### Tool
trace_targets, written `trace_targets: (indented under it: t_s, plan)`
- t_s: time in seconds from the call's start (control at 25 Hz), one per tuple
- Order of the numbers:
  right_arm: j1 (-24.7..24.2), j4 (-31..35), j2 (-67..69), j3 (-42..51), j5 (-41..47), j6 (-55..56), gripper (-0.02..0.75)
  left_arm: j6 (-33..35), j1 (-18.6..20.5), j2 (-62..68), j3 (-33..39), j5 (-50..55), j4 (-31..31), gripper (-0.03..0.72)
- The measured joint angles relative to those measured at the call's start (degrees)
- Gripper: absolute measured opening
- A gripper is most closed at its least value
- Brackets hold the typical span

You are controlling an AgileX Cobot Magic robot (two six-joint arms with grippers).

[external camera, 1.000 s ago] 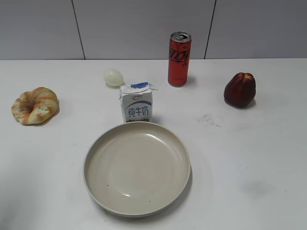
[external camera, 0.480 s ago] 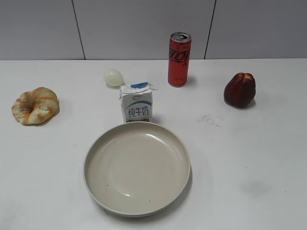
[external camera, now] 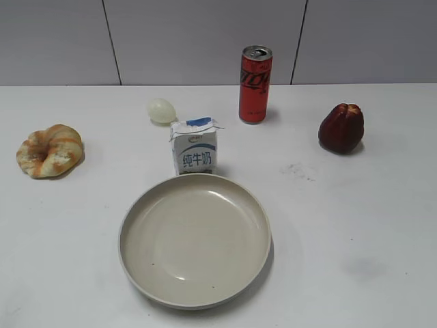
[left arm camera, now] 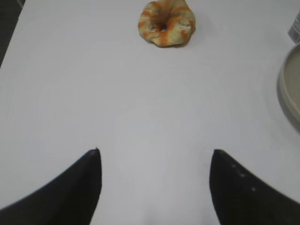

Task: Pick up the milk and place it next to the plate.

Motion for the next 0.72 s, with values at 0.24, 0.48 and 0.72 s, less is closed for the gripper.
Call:
trace_targets:
  t_s: [0.24, 0.48, 0.72]
  plan:
    - [0.00, 0.00, 0.00, 0.00, 0.00, 0.00, 0.459, -2.35, 0.00, 0.00, 0.00, 0.00, 1.78, 0.545]
    - [0.00, 0.00, 0.00, 0.00, 0.00, 0.00, 0.459, -2.41, 0.00, 0.00, 0.00, 0.00, 1.51, 0.525]
    - [0.00, 0.00, 0.00, 0.00, 0.00, 0.00, 0.459, -2.46, 0.00, -4.95, 0.00, -0.06, 1.46, 0.491]
